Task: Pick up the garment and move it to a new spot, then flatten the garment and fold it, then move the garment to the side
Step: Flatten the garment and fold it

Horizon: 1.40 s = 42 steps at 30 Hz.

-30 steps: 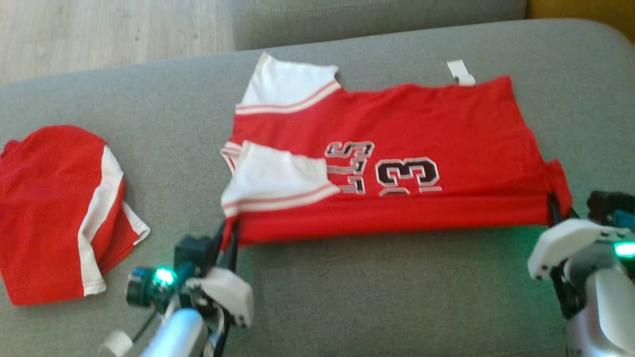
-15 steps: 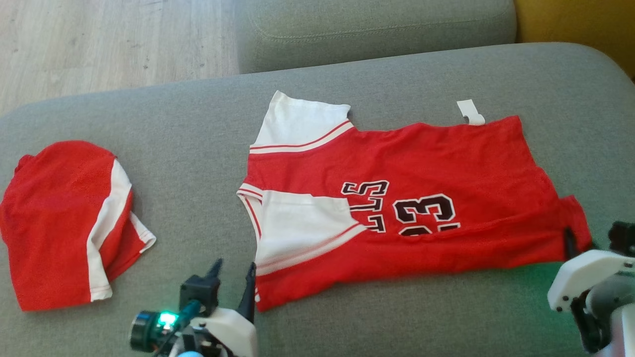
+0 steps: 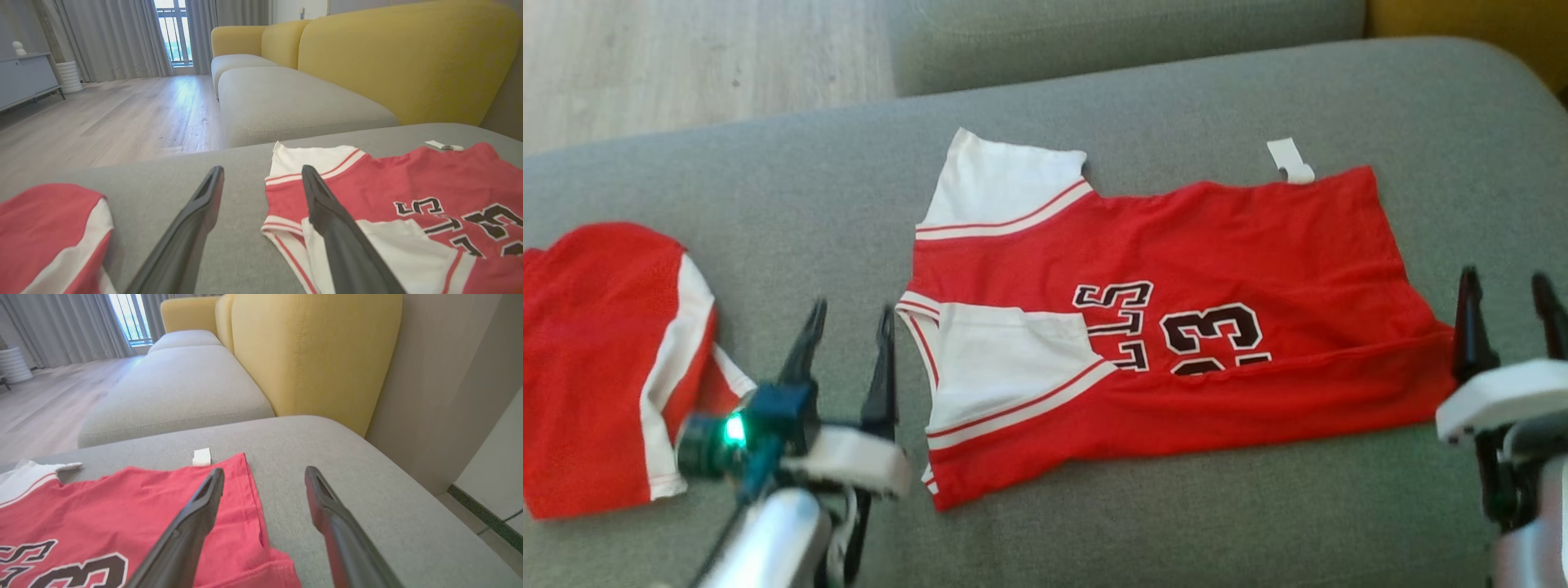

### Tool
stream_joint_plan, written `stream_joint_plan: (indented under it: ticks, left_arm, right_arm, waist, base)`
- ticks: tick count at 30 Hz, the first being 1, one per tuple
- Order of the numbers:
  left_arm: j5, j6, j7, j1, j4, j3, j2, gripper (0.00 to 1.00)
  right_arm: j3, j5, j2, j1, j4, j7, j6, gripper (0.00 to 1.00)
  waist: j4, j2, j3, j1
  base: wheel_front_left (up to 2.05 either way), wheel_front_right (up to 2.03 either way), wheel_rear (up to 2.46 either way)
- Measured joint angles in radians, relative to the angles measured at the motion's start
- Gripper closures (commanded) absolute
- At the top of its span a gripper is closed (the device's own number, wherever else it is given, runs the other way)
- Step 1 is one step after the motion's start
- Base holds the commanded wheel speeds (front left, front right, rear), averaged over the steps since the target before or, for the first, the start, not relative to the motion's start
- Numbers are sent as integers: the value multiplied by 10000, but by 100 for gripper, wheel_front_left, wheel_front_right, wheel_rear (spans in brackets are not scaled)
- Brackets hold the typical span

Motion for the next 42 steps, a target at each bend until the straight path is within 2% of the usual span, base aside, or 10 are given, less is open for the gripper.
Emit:
stream_joint_plan:
  ticks: [4, 7, 9, 14, 16, 18, 22, 27, 39, 42]
  left_arm:
    - [146, -330, 309, -944, -150, -4, 221, 0]
    - [174, -794, 811, -2017, -98, -21, 520, 0]
    - [209, -1241, 1290, -2959, 151, -54, 738, 0]
    - [-17, -2809, 2824, -5459, 1463, -257, 1068, 0]
    - [-63, -3239, 3498, -6265, 2176, -481, 1244, 0]
    - [-190, -3467, 4077, -6901, 2846, -688, 1452, 0]
    - [-487, -3615, 5001, -8133, 4105, -1327, 1774, 0]
    - [-1294, -3687, 5799, -8825, 4677, -2522, 2038, 0]
    - [-2220, -3687, 5588, -10008, 5852, -3400, 2309, 0]
    - [-2694, -3687, 5883, -10196, 5962, -3616, 2297, 0]
  right_arm:
    - [148, -2, 8, -541, -199, -265, 0, 0]
    - [345, -10, 10, -1104, -207, -282, 0, 0]
    - [479, -19, 10, -1520, -205, -286, 0, 0]
    - [1032, -33, 4, -2627, -107, -291, 0, 0]
    - [1290, -31, 6, -3036, -33, -326, 0, 0]
    - [1509, -27, 8, -3416, 71, -403, 0, 0]
    - [2008, 21, 13, -4130, 263, -604, 0, 0]
    - [2228, 245, 56, -4455, 491, -857, 0, 0]
    - [2477, 489, 123, -4474, 865, -1304, 0, 0]
    - [2462, 512, 138, -4516, 913, -1336, 0, 0]
  waist:
    - [-92, 0, 367, 1]
    - [-185, 0, 709, 1]
    - [-266, 0, 981, 2]
    - [-561, 0, 1742, 3]
    - [-738, 0, 2043, 3]
    - [-952, 0, 2327, 3]
    - [-1518, 0, 3009, 3]
    - [-2034, -1, 3593, 2]
    - [-2734, -1, 4229, 0]
    - [-2807, -1, 4300, 0]
  base:
    - [0, 0, 0]
    - [0, 0, 0]
    - [0, 0, 0]
    - [0, 0, 0]
    - [0, 0, 0]
    - [0, 0, 0]
    - [0, 0, 0]
    - [0, 0, 0]
    - [0, 0, 0]
    - [0, 0, 0]
